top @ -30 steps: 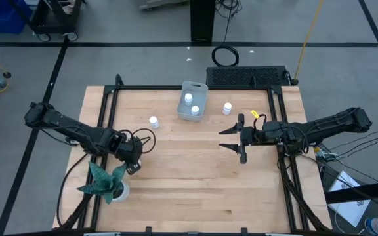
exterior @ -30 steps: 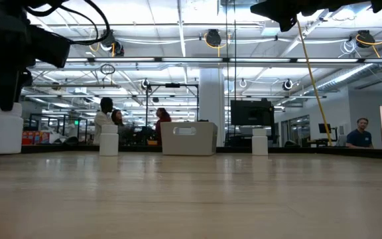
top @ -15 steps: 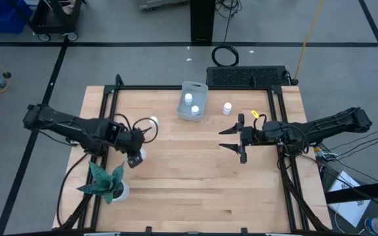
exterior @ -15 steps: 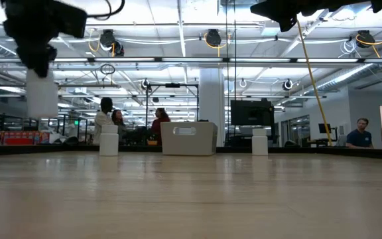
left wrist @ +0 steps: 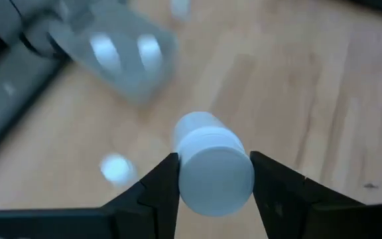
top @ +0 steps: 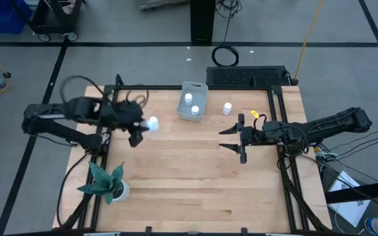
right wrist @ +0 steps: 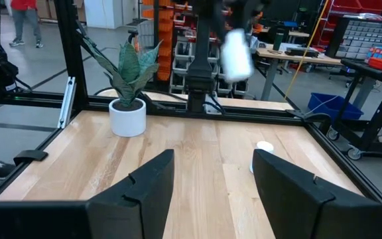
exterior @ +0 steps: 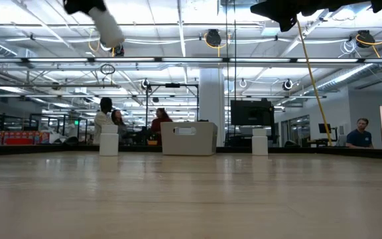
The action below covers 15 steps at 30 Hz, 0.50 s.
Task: Pick and place pill bottles into a basket
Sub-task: Put the white medicine bottle into the gray bin
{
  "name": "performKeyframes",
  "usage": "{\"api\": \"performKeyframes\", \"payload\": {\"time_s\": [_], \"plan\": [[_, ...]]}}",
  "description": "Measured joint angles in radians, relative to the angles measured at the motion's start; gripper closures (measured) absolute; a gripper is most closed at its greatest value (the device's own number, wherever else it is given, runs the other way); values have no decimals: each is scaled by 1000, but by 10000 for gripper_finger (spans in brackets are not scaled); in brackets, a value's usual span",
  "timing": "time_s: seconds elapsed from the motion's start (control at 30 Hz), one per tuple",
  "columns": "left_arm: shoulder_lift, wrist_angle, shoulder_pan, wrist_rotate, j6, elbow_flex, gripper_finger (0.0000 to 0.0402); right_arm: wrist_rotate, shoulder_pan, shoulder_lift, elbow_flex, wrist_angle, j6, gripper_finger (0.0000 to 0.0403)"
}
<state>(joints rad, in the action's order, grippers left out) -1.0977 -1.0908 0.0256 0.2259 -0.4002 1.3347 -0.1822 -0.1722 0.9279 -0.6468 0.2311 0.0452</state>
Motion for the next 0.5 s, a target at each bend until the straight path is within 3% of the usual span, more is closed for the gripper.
{"api": "performKeyframes", "payload": {"time_s": [0.33,0.5], "plan": [[1,174,-168,25,258,148,212,0,0,0,0,1,0,206],[-5,308,-263,-24,338,148,236,-1,1,0,0,4,2,206]]}}
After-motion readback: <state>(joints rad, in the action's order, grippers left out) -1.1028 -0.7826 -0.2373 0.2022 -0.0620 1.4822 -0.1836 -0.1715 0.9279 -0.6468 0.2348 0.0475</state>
